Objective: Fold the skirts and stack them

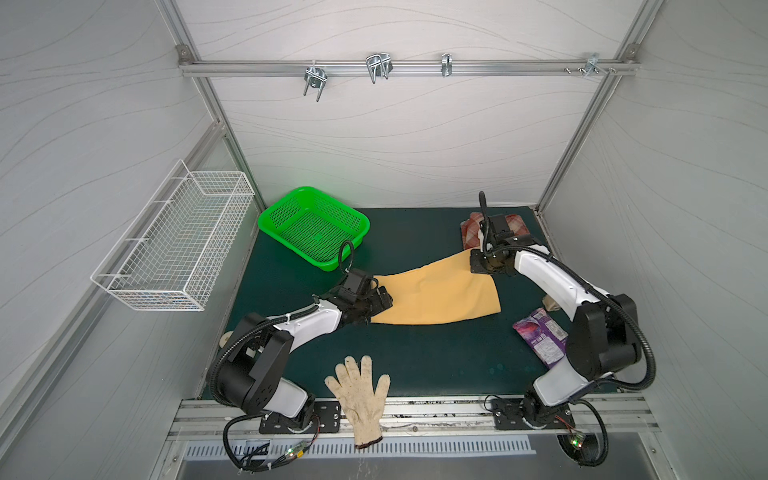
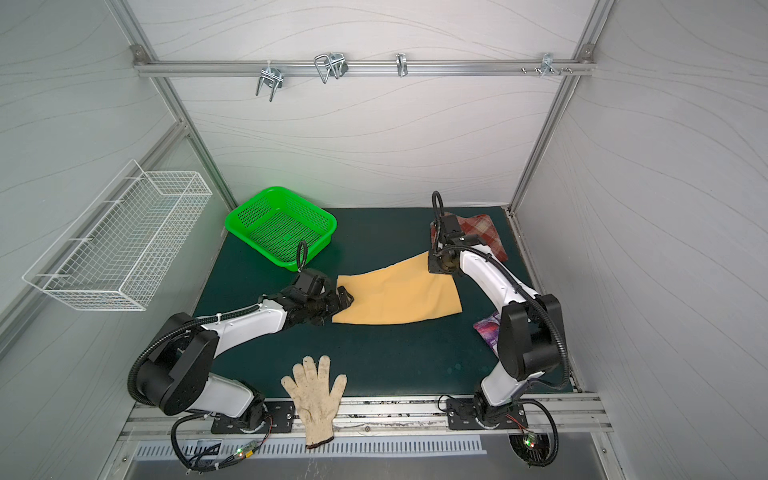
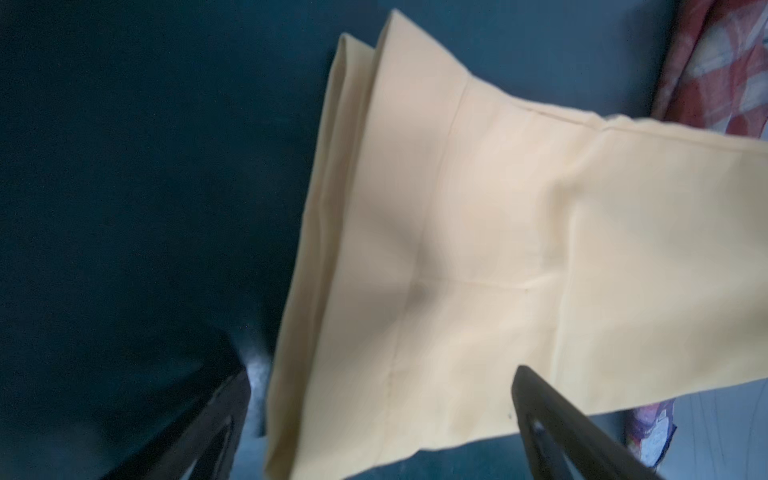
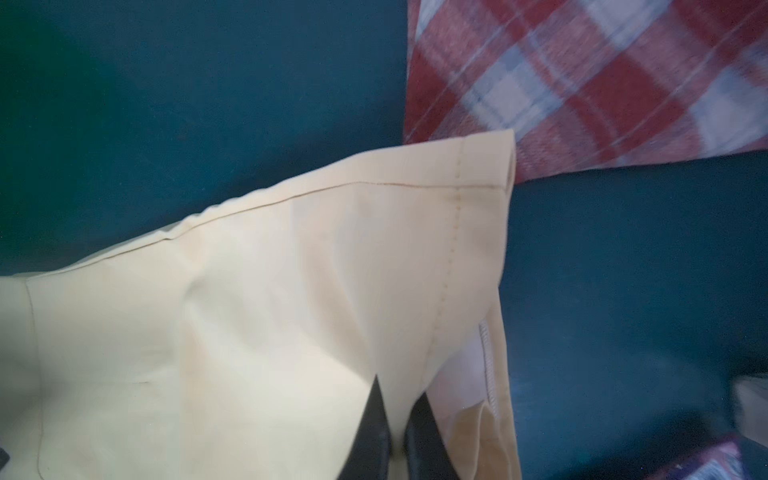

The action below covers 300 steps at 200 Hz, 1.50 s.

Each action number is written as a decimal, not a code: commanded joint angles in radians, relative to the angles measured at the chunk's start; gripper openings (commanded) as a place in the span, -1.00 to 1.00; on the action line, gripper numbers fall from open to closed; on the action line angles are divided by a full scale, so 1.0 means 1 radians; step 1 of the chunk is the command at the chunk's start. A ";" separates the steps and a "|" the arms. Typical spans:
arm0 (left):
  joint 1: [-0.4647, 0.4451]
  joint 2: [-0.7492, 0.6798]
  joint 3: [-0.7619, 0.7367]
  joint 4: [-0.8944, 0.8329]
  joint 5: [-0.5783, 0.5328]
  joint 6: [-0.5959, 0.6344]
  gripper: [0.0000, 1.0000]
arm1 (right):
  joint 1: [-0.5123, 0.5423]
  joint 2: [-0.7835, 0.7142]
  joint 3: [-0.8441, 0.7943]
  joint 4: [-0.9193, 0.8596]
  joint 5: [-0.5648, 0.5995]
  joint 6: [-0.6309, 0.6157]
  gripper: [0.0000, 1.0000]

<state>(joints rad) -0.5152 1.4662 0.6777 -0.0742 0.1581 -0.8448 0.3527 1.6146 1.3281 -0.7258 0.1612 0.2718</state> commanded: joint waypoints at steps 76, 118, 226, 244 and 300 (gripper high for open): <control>-0.051 0.004 0.085 0.011 0.042 0.010 0.97 | 0.260 0.203 0.268 -0.294 0.275 0.033 -0.99; -0.051 -0.009 0.077 -0.005 0.032 0.021 0.97 | 0.218 0.192 0.216 -0.244 0.167 0.065 -0.98; -0.051 0.036 0.111 -0.022 0.037 0.041 0.97 | -0.140 0.017 -0.077 -0.116 -0.124 0.048 -0.75; -0.051 0.031 0.110 -0.032 0.034 0.043 0.97 | -0.176 0.013 -0.090 -0.122 -0.154 0.034 -0.25; -0.052 0.007 0.161 -0.092 0.018 0.063 0.97 | -0.214 -0.178 -0.207 -0.045 -0.188 0.056 0.98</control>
<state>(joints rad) -0.5648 1.4891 0.7708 -0.1459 0.1940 -0.8043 0.1577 1.5345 1.1358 -0.8082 0.0116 0.3229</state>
